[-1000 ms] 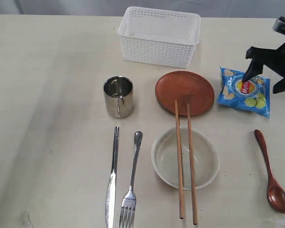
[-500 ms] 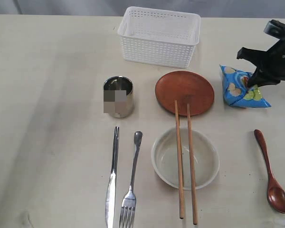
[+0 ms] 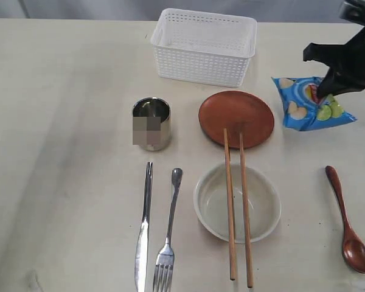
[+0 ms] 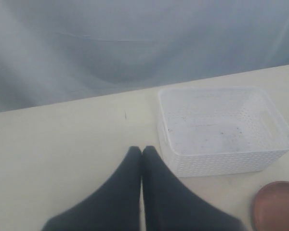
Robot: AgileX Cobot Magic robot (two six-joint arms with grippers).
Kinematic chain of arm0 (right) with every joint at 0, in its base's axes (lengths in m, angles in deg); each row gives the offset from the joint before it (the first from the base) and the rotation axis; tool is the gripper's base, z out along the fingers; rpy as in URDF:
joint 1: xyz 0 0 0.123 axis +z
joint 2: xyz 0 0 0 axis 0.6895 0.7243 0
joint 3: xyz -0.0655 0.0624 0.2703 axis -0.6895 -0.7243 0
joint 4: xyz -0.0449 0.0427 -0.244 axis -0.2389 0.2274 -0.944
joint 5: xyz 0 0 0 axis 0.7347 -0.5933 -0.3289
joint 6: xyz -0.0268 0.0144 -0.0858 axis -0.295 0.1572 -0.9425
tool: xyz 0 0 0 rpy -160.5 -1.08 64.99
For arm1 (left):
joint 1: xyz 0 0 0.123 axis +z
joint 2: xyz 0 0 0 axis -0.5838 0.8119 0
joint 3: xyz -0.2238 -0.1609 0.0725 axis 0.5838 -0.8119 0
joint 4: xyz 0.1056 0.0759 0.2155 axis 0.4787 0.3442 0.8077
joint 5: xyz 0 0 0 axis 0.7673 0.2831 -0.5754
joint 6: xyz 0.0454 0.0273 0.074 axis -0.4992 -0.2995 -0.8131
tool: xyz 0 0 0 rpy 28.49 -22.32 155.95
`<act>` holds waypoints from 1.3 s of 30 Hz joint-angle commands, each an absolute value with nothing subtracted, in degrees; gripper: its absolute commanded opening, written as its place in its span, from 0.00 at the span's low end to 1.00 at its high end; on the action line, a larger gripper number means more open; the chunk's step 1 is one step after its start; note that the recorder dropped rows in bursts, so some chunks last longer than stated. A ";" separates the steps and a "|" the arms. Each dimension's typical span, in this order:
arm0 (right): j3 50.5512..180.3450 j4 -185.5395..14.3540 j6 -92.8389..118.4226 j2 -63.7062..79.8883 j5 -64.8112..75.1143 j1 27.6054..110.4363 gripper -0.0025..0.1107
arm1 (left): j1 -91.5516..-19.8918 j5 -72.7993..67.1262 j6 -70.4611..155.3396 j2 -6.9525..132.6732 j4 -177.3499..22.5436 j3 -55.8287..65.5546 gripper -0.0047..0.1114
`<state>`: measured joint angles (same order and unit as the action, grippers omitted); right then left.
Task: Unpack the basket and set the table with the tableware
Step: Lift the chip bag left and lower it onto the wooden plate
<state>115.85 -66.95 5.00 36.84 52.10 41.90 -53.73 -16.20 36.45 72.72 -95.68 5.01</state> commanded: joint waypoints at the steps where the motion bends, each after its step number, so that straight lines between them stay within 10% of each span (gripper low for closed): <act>1: 115.75 -66.41 7.99 36.64 48.20 46.81 0.02 | -53.63 -16.10 36.22 72.16 -95.42 4.89 0.04; 30: 115.75 -60.23 14.18 45.64 38.19 59.82 0.02 | -53.63 -18.36 36.22 72.16 -95.20 4.89 0.04; 39: 115.75 -60.23 13.91 45.03 37.41 59.82 0.35 | -53.63 -18.36 36.22 72.16 -95.20 4.89 0.04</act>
